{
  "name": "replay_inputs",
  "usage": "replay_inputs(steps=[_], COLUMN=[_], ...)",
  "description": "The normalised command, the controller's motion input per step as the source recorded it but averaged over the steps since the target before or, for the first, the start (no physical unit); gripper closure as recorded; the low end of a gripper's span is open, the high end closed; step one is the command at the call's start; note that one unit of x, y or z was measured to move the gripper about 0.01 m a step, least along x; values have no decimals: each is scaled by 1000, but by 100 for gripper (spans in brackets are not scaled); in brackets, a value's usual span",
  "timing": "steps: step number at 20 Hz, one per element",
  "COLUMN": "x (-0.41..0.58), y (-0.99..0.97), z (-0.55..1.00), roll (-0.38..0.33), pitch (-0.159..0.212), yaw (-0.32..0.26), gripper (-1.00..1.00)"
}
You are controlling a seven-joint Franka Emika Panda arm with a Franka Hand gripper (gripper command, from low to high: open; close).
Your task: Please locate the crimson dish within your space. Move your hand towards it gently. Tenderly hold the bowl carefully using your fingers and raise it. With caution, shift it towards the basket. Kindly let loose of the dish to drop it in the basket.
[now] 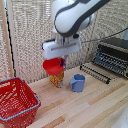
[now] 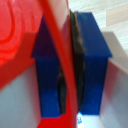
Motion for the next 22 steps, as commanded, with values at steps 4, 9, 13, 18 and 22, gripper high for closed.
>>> replay_inputs(steps=[4, 9, 13, 18, 22], x=[403, 371, 276, 212, 242], y=[808, 900, 935, 953, 881], z=[684, 346, 223, 18, -111], roll=[22, -6, -7, -30, -74], pitch=[0, 14, 53, 49, 29], yaw=[-45, -14, 0, 0, 0], gripper=[100, 100, 100, 100, 100])
